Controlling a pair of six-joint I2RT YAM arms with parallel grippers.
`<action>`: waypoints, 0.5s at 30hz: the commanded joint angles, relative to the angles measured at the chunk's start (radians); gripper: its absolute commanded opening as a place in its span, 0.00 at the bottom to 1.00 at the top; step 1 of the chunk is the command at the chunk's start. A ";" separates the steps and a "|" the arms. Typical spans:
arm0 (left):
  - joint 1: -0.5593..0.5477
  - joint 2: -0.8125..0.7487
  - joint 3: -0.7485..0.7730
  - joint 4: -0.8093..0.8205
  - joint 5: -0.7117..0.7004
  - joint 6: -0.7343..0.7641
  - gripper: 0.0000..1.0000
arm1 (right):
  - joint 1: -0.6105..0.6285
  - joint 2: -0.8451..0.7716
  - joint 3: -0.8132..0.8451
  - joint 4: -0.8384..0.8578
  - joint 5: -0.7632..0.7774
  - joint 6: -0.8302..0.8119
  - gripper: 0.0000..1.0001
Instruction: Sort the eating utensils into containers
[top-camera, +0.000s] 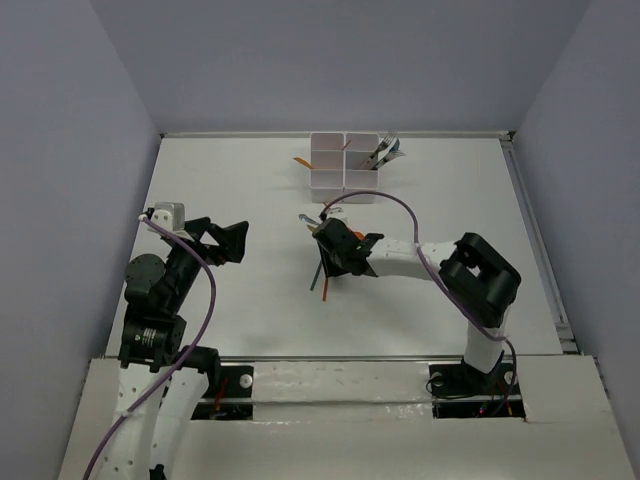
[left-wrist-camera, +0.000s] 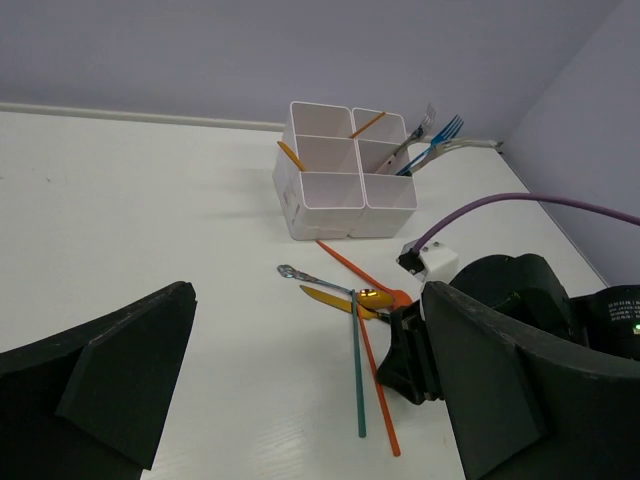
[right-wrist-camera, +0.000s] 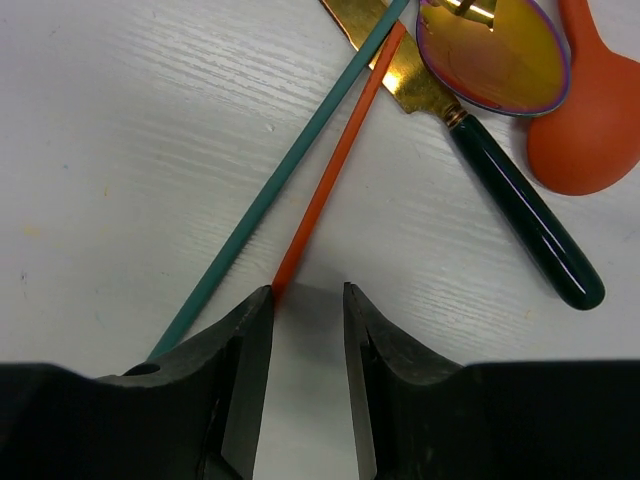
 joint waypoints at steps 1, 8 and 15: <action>0.008 -0.009 -0.004 0.044 0.021 0.002 0.99 | 0.007 0.000 0.048 -0.001 0.048 0.016 0.40; 0.008 -0.009 -0.004 0.041 0.017 0.001 0.99 | 0.007 0.106 0.111 -0.033 0.110 0.016 0.38; 0.008 -0.009 -0.004 0.041 0.018 0.002 0.99 | 0.007 0.124 0.128 -0.047 0.149 0.022 0.23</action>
